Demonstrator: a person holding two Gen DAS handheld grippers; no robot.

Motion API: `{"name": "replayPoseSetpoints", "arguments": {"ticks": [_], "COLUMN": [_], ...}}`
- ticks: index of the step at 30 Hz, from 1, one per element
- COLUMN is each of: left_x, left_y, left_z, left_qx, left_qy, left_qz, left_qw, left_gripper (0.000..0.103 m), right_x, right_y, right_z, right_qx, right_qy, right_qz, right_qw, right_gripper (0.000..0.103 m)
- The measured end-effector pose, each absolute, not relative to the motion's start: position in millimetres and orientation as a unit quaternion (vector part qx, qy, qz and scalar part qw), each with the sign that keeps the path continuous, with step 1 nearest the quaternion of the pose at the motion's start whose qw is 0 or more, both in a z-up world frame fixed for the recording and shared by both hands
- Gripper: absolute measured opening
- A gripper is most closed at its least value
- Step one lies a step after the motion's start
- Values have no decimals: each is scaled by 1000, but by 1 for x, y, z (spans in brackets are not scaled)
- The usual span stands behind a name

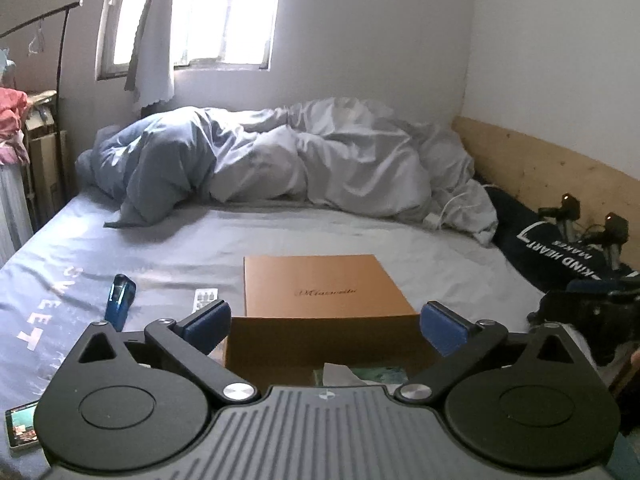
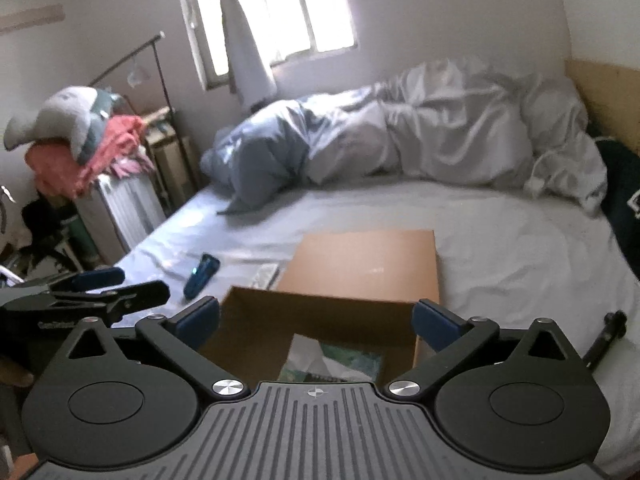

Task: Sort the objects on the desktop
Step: 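Raise the left tool away from the box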

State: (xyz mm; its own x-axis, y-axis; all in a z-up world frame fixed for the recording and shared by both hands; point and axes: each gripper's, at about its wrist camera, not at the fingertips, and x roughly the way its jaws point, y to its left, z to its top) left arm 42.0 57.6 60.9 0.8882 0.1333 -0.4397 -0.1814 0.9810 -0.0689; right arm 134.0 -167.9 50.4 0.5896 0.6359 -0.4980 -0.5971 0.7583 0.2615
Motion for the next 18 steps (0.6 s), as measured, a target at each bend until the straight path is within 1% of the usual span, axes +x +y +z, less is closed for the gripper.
{"name": "replayPoseSetpoints", "arguments": {"ticks": [5, 13, 18], "left_x": [16, -17, -28], "left_y": [55, 49, 43], "left_z": [57, 48, 45], "left_qx": [-40, -52, -52], "left_qy": [206, 207, 205], "left_qz": [91, 94, 92], "left_qw": [973, 972, 973], "left_gripper": [103, 103, 103], "right_x": [115, 84, 73], "right_y": [-185, -212, -220], "right_z": [58, 70, 56], "right_qx": [36, 40, 44], "right_qy": [268, 228, 225], "right_qz": [343, 338, 325], "right_qw": [900, 912, 918], "right_gripper": [103, 103, 103]}}
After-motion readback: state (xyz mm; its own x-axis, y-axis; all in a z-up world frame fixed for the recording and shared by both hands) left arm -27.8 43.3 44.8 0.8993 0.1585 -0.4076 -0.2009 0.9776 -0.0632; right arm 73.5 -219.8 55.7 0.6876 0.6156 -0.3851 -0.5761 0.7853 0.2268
